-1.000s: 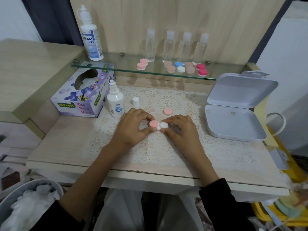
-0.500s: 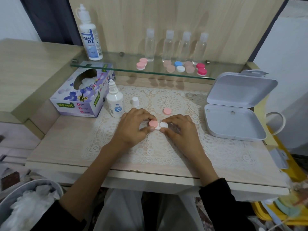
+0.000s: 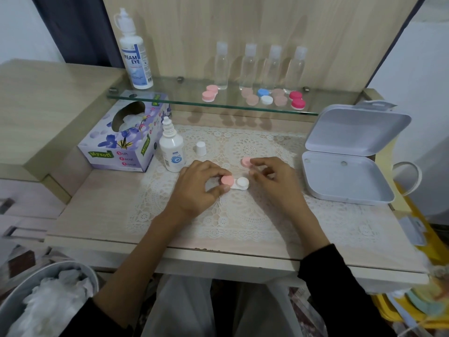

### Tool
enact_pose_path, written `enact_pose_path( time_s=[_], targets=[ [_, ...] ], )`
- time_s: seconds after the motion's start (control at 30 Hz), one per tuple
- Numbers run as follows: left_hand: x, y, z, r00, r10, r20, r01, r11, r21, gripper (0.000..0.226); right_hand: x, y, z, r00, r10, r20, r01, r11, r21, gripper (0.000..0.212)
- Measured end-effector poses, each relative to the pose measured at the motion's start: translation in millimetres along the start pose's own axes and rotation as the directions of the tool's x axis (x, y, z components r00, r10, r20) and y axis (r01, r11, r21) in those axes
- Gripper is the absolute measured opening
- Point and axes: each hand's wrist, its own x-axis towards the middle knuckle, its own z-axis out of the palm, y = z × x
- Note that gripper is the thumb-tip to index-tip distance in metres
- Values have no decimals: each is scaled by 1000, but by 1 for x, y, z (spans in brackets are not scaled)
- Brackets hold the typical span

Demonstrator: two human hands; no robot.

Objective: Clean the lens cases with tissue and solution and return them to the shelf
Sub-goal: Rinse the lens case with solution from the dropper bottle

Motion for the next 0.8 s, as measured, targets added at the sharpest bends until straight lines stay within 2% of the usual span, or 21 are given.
enact_pose_path(
  time_s=[0.13, 0.23, 0.4, 0.57, 0.63, 0.7, 0.8],
  targets=[
    [-1, 0, 0, 1000, -8, 0, 8, 1000, -2, 49, 20, 1, 2, 995, -48, 84, 66, 970, -233, 39],
    [-1, 0, 1, 1000, -5, -1, 5, 1000, 4, 48, 22, 2, 5, 990, -68, 123, 110, 922, -371, 31],
    [-1, -1, 1, 1000, -5, -6, 5, 1000, 8, 49, 16, 2, 5, 990, -123, 72, 138, 945, -295, 15],
    [-1, 0, 1, 1000, -15, 1, 15, 1000, 23, 41, -6, 0, 4, 988, -149, 50, 147, 988, 56, 15],
    [-1, 0, 0, 1000, -12, 1, 12, 1000, 24, 40, -14, 2, 6, 976, -207, 69, 204, 977, 57, 16],
    [-1, 1, 0, 1000, -7, 5, 7, 1000, 23, 44, -16, 5, 8, 959, -271, 90, 273, 962, -11, 20],
    [-1, 0, 0, 1000, -3, -1, 3, 1000, 23, 47, -16, 7, 9, 953, -286, 101, 293, 954, -61, 22]
  ],
)
